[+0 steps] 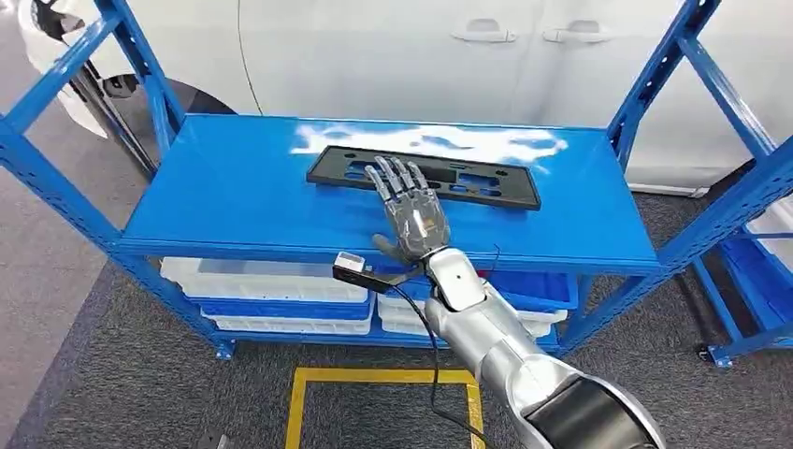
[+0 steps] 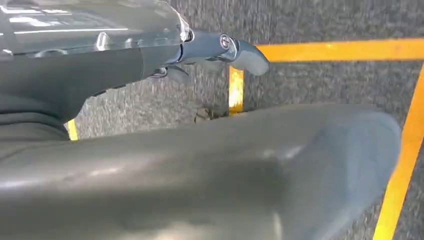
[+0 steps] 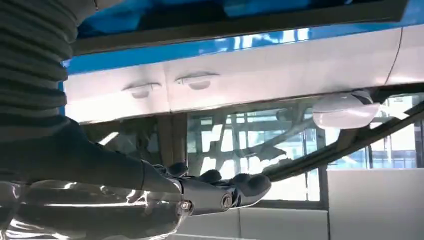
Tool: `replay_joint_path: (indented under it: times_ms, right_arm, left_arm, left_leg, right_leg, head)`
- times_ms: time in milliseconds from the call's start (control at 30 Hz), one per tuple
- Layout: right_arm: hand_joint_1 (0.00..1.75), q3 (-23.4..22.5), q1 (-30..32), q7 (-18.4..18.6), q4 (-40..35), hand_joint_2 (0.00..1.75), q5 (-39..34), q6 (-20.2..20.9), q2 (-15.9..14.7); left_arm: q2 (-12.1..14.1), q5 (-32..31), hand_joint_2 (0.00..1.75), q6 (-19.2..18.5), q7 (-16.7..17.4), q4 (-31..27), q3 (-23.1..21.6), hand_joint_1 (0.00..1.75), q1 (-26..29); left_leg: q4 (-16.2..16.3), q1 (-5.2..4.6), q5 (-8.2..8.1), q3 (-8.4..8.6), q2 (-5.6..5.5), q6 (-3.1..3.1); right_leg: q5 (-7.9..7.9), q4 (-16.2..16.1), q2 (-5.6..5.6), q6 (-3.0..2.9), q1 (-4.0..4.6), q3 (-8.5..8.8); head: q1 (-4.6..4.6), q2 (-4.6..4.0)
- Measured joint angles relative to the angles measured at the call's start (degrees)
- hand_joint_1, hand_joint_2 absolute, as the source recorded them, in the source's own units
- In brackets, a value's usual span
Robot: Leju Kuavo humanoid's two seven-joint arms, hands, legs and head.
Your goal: Take the parts from the cabinet and place them on the table.
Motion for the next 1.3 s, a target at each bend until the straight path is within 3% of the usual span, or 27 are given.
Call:
replay_joint_path:
  times_ms: [67, 100, 133, 167, 200, 267, 300, 400, 467, 500, 567, 600, 633, 667, 700, 767, 833, 900, 967, 1000, 1033, 1100, 1133, 1167, 1200, 1267, 1300]
  right_arm:
    - [0.0, 0.22, -0.03, 0.89, 0.11, 1.75, 1.3, 0.09, -0.04]
    - [0.0, 0.39, 0.05, 1.29, 0.24, 1.75, 1.9, 0.13, -0.11]
    - [0.0, 0.63, 0.09, 1.68, 0.39, 1.75, 2.43, 0.22, -0.18]
    - [0.0, 0.83, 0.06, 2.05, 0.59, 1.75, 2.86, 0.39, -0.22]
    - [0.0, 0.96, -0.05, 2.49, 0.7, 1.75, 3.28, 0.68, -0.22]
    - [0.0, 1.11, -0.5, 3.08, 0.87, 1.75, 3.86, 1.27, -0.22]
    - [0.0, 1.14, -0.88, 3.37, 1.01, 1.75, 4.02, 1.33, -0.22]
    - [0.0, 1.18, -1.04, 3.84, 1.42, 1.75, 4.06, 2.05, -0.31]
    - [0.0, 1.18, -1.06, 4.09, 1.64, 1.75, 4.06, 2.03, -0.33]
    - [0.0, 1.18, -1.22, 4.19, 1.71, 1.75, 4.06, 2.05, -0.33]
    - [0.0, 1.18, -1.26, 4.26, 1.97, 1.75, 4.06, 2.08, -0.33]
    - [0.0, 1.18, -1.14, 4.28, 2.21, 1.75, 4.04, 2.08, -0.33]
    - [0.0, 1.18, -0.97, 4.3, 2.42, 1.75, 4.04, 2.08, -0.33]
    - [0.0, 1.18, -0.85, 4.3, 2.56, 1.75, 4.04, 2.08, -0.33]
    - [0.0, 1.18, -0.83, 4.3, 2.71, 1.75, 4.04, 2.08, -0.33]
    - [0.0, 1.18, -0.91, 4.13, 2.75, 1.75, 4.13, 2.03, -0.33]
    - [0.0, 1.18, -1.13, 3.98, 2.89, 1.75, 4.17, 2.03, -0.35]
    - [0.0, 1.16, -1.1, 3.65, 2.95, 1.75, 4.22, 2.01, -0.39]
    - [0.0, 1.16, -1.12, 3.47, 2.95, 1.75, 4.41, 1.97, -0.37]
    - [0.0, 1.16, -1.27, 3.47, 2.95, 1.75, 4.5, 1.99, -0.39]
    - [0.0, 1.16, -1.48, 3.45, 2.97, 1.75, 4.63, 2.03, -0.39]
    - [0.0, 1.18, -1.27, 3.45, 3.19, 1.75, 5.02, 2.1, -0.59]
    - [0.0, 1.18, -1.01, 3.43, 3.32, 1.75, 5.2, 2.14, -0.66]
    - [0.0, 1.18, -0.8, 3.39, 3.5, 1.75, 5.44, 2.29, -0.74]
    - [0.0, 1.18, -0.74, 3.3, 3.65, 1.75, 5.94, 2.51, -0.79]
    - [0.0, 1.22, -0.95, 3.25, 3.91, 1.75, 7.18, 3.23, -0.83]
    - [0.0, 1.31, -0.99, 3.28, 4.0, 1.75, 7.54, 3.37, -0.87]
  left_arm:
    - [0.0, 0.0, 0.0, 0.0, 0.0, -0.02, 0.0, 0.0, -0.09]
    - [0.0, 0.0, 0.0, -0.02, 0.02, -0.02, 0.0, 0.0, -0.07]
    - [0.0, 0.0, 0.0, -0.02, 0.07, -0.02, 0.0, 0.0, -0.07]
    - [0.0, 0.0, 0.0, -0.04, 0.07, -0.02, 0.0, 0.0, -0.05]
    - [-0.02, 0.0, 0.0, -0.13, 0.09, 0.0, 0.0, 0.0, -0.04]
    - [-0.11, 0.0, 0.0, -0.22, 0.07, 0.0, -0.07, 0.0, -0.09]
    - [-0.2, 0.0, 0.0, -0.24, 0.07, 0.0, -0.09, 0.0, -0.13]
    - [-0.17, 0.0, 0.0, -0.24, 0.07, 0.0, -0.09, 0.0, -0.19]
    - [-0.15, 0.0, 0.0, -0.24, 0.07, 0.0, -0.09, 0.0, -0.25]
    - [-0.15, 0.0, 0.0, -0.24, 0.07, 0.0, -0.09, 0.0, -0.31]
    - [-0.17, 0.0, 0.0, -0.24, 0.09, 0.0, -0.09, 0.0, -0.29]
    - [-0.17, -0.02, 0.0, -0.26, 0.09, 0.0, -0.09, 0.0, -0.16]
    - [-0.17, -0.02, 0.0, -0.2, 0.11, 0.0, -0.09, 0.0, 0.01]
    - [-0.15, -0.02, 0.0, -0.2, 0.11, 0.0, -0.09, 0.0, 0.09]
    - [-0.15, -0.02, 0.0, -0.18, 0.13, 0.0, -0.09, 0.0, 0.08]
    - [-0.07, -0.02, 0.0, -0.09, 0.13, 0.0, -0.09, 0.0, 0.01]
    - [-0.07, -0.02, 0.0, -0.09, 0.15, 0.02, -0.09, 0.0, -0.14]
    - [-0.09, -0.15, 0.0, -0.11, 0.24, 0.02, -0.13, 0.0, -0.13]
    - [-0.15, -0.15, 0.0, -0.11, 0.24, 0.02, -0.24, 0.0, -0.13]
    - [-0.13, -0.15, 0.0, -0.11, 0.24, 0.02, -0.35, 0.0, -0.17]
    - [-0.13, -0.15, 0.0, -0.04, 0.22, 0.02, -0.44, 0.0, -0.36]
    - [-0.13, -0.15, 0.0, -0.02, 0.22, 0.02, -0.46, 0.0, -0.53]
    - [-0.13, -0.15, 0.0, -0.02, 0.22, 0.02, -0.48, 0.0, -0.44]
    - [-0.13, -0.15, 0.0, 0.0, 0.22, 0.02, -0.48, 0.0, -0.35]
    - [-0.13, -0.15, 0.0, 0.0, 0.2, 0.02, -0.48, 0.0, -0.22]
    - [-0.17, -0.13, 0.0, 0.0, 0.07, 0.02, -0.5, 0.0, -0.12]
    - [-0.28, 0.0, 0.0, 0.0, 0.0, 0.04, -0.5, 0.0, -0.09]
  left_leg:
    - [0.02, -0.08, -0.06, -0.02, 0.02, 0.19]
    - [0.04, -0.12, -0.15, -0.02, 0.01, 0.28]
    - [0.07, -0.14, -0.17, -0.01, -0.02, 0.28]
    - [0.12, -0.16, -0.26, 0.04, -0.07, 0.29]
    - [0.18, -0.18, -0.35, 0.1, -0.14, 0.24]
    - [0.2, -0.27, -0.61, 0.39, -0.18, 0.01]
    - [0.37, -0.69, -0.81, 0.29, -0.19, -0.29]
    - [-0.02, -0.43, -0.97, 0.48, -0.11, -1.14]
    - [0.41, -0.48, -1.42, 0.69, 0.04, -1.72]
    - [2.75, -0.48, -2.75, -0.25, 0.04, -1.97]
    - [11.26, -0.28, -6.48, -4.56, 0.04, -2.31]
    - [15.59, -0.24, -7.69, -7.05, 0.04, -2.49]
    - [17.93, -0.23, -7.68, -8.71, 0.04, -2.6]
    - [17.24, -0.23, -6.32, -8.82, 0.04, -2.67]
    - [14.06, -0.21, -3.69, -7.73, 0.06, -2.65]
    - [3.41, -0.11, 2.58, -3.27, 0.2, -2.43]
    - [-0.19, -0.47, 1.46, -1.47, 0.21, -1.73]
    - [0.14, -0.5, 1.07, -1.75, 0.12, -0.92]
    - [-0.22, -0.16, 0.84, -0.84, 0.0, -0.32]
    - [-0.32, -0.16, 0.62, -0.34, 0.02, 0.0]
    - [-0.31, -0.16, 0.4, -0.16, 0.03, 0.31]
    - [-0.29, -0.27, -0.05, 0.11, 0.0, 0.53]
    - [-0.25, -0.28, -0.31, 0.31, -0.05, 0.51]
    - [-0.24, -0.28, -0.61, 0.7, -0.14, 0.48]
    - [-0.24, -0.3, -0.98, 1.22, -0.19, 0.44]
    - [-0.26, -0.45, -1.83, 2.59, -0.24, 0.22]
    - [-0.37, -0.4, -2.26, 2.88, -0.23, 0.08]
  right_leg:
    - [-4.15, 9.28, -0.01, 0.33, -0.13, -4.41]
    - [-5.28, 13.43, -0.01, 0.4, -0.15, -6.59]
    - [-4.98, 14.71, 0.0, 0.33, -0.15, -7.46]
    - [-3.46, 13.3, 0.0, 0.17, -0.14, -7.03]
    - [-1.13, 9.77, 0.0, -0.08, -0.12, -5.5]
    - [3.81, -0.57, 0.01, -1.04, 0.12, -0.65]
    - [3.2, -3.35, -0.02, -1.38, 0.48, 0.7]
    - [3.03, -3.59, 0.0, -1.58, 0.68, 0.6]
    - [3.36, -4.59, -0.06, -2.05, -0.08, 1.53]
    - [3.13, -4.73, -0.06, -2.43, -0.11, 1.91]
    - [2.79, -4.72, -0.12, -2.79, 0.0, 2.37]
    - [2.54, -4.68, -0.11, -2.85, 0.03, 2.58]
    - [2.25, -4.67, -0.06, -2.82, 0.04, 2.9]
    - [1.95, -4.66, 0.0, -2.76, 0.02, 3.28]
    - [1.57, -4.63, 0.06, -2.62, -0.02, 3.79]
    - [0.55, -4.51, 0.1, -2.21, -0.06, 5.06]
    - [-0.05, -4.2, 0.18, -1.52, 0.42, 5.03]
    - [-0.01, -4.09, 0.1, -1.08, 0.47, 5.06]
    - [-0.51, -3.57, 0.07, -0.58, 0.36, 5.14]
    - [-1.1, -1.6, 0.08, -0.21, 0.23, 4.4]
    - [-2.71, 2.22, 0.08, 0.0, 0.11, 2.17]
    - [-6.16, 11.61, 0.07, 0.31, -0.08, -3.97]
    - [-6.53, 14.33, 0.07, 0.37, -0.09, -6.21]
    - [-5.28, 14.26, 0.07, 0.36, -0.09, -7.15]
    - [-2.82, 11.72, 0.07, 0.16, -0.08, -6.7]
    - [4.48, 1.32, 0.08, -0.86, 0.16, -3.04]
    - [6.8, -3.05, 0.06, -1.48, 0.55, -1.82]
  head:
    - [0.0, 0.0]
    - [0.0, 0.0]
    - [0.0, 0.0]
    - [0.0, 0.0]
    - [0.0, 0.0]
    - [0.0, 0.0]
    - [0.0, 0.0]
    - [0.0, 0.0]
    - [0.0, 0.0]
    - [0.0, 0.0]
    - [0.0, 0.0]
    - [0.0, 0.0]
    - [0.0, 0.0]
    - [0.0, 0.0]
    - [0.0, 0.0]
    - [0.0, 0.0]
    - [0.0, 0.0]
    - [0.0, 0.0]
    - [0.0, 0.0]
    - [0.0, 0.0]
    - [0.0, 0.0]
    - [0.0, 0.0]
    - [0.0, 0.0]
    - [0.0, 0.0]
    - [0.0, 0.0]
    - [0.0, 0.0]
    - [0.02, -0.02]
